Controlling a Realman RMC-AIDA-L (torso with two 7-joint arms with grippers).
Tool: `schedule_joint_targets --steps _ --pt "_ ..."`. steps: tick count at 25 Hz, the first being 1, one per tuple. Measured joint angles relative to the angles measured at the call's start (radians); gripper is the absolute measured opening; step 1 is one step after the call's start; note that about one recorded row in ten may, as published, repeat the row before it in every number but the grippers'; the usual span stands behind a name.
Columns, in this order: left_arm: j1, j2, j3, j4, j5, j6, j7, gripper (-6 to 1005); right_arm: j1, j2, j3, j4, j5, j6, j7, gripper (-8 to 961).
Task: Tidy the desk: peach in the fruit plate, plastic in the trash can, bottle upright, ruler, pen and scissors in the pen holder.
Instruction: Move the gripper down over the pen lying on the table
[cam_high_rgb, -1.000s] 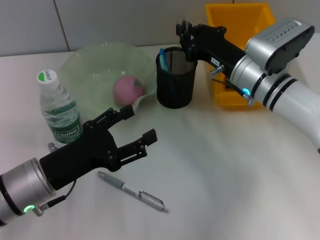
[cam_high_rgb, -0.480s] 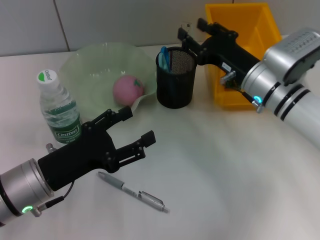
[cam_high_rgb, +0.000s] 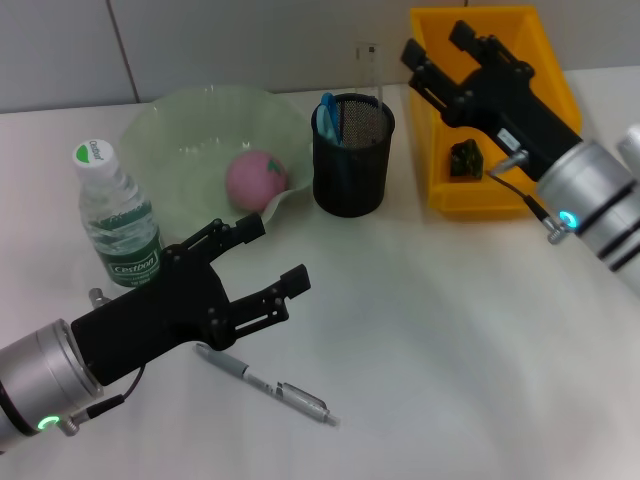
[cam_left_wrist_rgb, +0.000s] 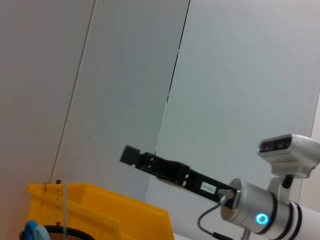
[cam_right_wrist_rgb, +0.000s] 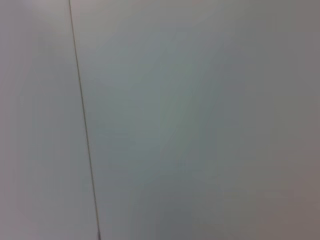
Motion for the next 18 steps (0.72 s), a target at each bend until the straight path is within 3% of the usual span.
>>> schedule_joint_targets --steps 7,10,11,14,18 --pt "0.002 0.015 -0.003 -0.004 0.014 0.023 -0.004 862 -0.101 -0.004 -0.058 -0.068 -0.052 -0.173 0.163 717" --pt "0.006 0.018 -0.031 -0.001 0.058 0.028 -0.015 862 -0.147 -0.004 -0.124 -0.15 -0.087 -0.211 0.313 716" --pt "0.008 0.018 -0.05 0.0 0.084 0.033 -0.023 862 -0.18 -0.006 -0.187 -0.217 -0.103 -0.238 0.412 716" --pt "0.008 0.02 -0.074 0.002 0.116 0.036 -0.035 862 -0.211 -0.007 -0.244 -0.275 -0.108 -0.263 0.479 716" --pt "-0.003 0.032 -0.148 0.014 0.239 0.047 -0.09 862 -0.286 -0.017 -0.337 -0.451 -0.197 -0.347 0.632 716"
